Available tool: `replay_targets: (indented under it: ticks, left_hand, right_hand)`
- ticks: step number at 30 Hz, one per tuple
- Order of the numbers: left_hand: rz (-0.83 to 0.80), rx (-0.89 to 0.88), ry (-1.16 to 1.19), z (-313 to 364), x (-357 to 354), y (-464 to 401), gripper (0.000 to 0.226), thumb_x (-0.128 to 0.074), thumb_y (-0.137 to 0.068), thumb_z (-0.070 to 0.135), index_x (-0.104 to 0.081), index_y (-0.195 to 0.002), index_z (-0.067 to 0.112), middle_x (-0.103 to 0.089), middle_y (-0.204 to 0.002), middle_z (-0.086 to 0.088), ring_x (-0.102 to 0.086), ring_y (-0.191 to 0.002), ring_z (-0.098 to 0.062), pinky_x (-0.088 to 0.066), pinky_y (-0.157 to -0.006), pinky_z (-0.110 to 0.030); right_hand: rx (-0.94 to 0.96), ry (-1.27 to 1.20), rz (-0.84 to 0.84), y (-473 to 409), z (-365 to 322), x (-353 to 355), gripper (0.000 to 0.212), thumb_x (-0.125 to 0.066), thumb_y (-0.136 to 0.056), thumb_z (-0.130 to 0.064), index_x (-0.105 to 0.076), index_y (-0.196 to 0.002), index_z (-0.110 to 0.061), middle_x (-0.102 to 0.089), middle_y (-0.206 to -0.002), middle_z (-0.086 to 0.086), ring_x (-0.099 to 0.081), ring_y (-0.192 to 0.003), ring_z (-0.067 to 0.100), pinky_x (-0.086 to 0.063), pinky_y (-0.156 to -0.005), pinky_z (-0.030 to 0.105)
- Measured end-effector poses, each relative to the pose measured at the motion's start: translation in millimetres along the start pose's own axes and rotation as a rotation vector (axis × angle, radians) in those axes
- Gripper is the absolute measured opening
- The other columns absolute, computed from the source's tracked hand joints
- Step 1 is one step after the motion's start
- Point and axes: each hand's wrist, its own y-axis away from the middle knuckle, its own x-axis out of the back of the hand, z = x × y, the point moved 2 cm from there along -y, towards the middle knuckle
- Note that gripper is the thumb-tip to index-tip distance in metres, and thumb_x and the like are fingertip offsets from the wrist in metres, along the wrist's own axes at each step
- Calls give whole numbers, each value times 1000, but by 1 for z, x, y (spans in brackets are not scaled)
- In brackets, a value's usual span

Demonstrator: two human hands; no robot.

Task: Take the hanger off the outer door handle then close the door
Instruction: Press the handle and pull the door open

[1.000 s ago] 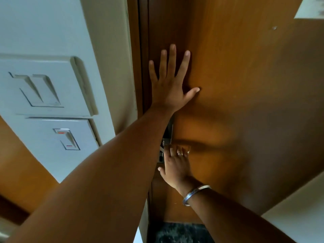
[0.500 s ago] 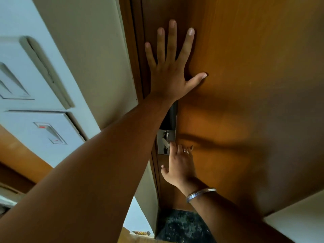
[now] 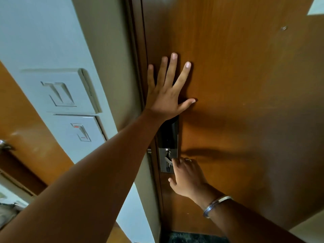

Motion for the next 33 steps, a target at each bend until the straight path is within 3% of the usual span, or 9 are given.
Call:
replay_targets:
  ticks: [5,11,15,18,21,23,26,29,33]
  left_hand:
    - [6,-45,-9,2,21,14,93,-48,-86,76,-24,-156,19,-20,-161,-22,-8,-148,-39,7,-116,-59]
    - [2,-68,30,10,57,31,87,-44,-89,71,-19,-158,22,-15,-164,-17,-4,-151,-36,3,-118,-61]
    - [19,-212,97,9,86,54,91,-56,-87,55,-10,-159,23,-11,-164,-17,-3,-151,-36,8,-118,-57]
    - [95,-344,194,1,114,81,85,-53,-91,49,-10,-159,23,-12,-165,-16,-4,-151,-33,3,-119,-58]
    - [203,-423,335,-18,143,113,78,-49,-95,54,-17,-158,21,-15,-164,-15,-10,-151,-33,-3,-118,-59]
    - [231,-451,412,-35,153,133,80,-47,-95,59,-15,-158,20,-12,-163,-15,-11,-151,-34,-4,-118,-60]
    - [121,-467,472,-55,154,156,88,-36,-94,70,-2,-158,20,-3,-164,-13,-5,-151,-33,-2,-119,-59]
    - [-103,-485,499,-63,144,171,96,-31,-89,79,2,-158,20,1,-163,-11,2,-151,-32,-3,-120,-59]
    - [-360,-544,505,-49,134,185,106,-32,-80,86,7,-156,24,-1,-165,-10,5,-150,-31,-1,-118,-59]
  right_hand:
    - [-10,-4,51,22,-13,8,37,-54,-90,-47,-56,-112,-17,-67,-105,4,-63,-93,23,-49,-81,37]
    - [-92,29,115,61,-35,21,46,-47,-92,-61,-58,-109,-20,-68,-105,0,-63,-94,18,-46,-88,34]
    - [-156,70,158,88,-56,31,56,-37,-90,-69,-61,-102,-20,-68,-97,-2,-63,-87,14,-46,-84,31]
    - [-205,118,175,112,-69,38,63,-27,-85,-75,-62,-90,-22,-67,-86,-5,-62,-78,12,-47,-77,28]
    - [-320,130,275,142,-87,47,54,-38,-85,-75,-60,-83,-25,-62,-77,-8,-60,-72,13,-41,-67,26]
    - [-405,126,372,161,-101,56,54,-46,-85,-71,-62,-102,-23,-66,-96,-3,-63,-90,19,-47,-85,36]
    - [-454,212,590,179,-131,90,72,-45,-89,-66,-45,-139,-13,-50,-142,14,-46,-131,31,-32,-111,52]
    - [-465,303,720,185,-168,145,79,-43,-90,-66,-36,-146,-11,-35,-154,20,-32,-141,38,-24,-114,55]
    - [-526,473,726,185,-210,203,89,-44,-84,-72,-27,-152,-17,-21,-160,20,-17,-146,41,-11,-115,60]
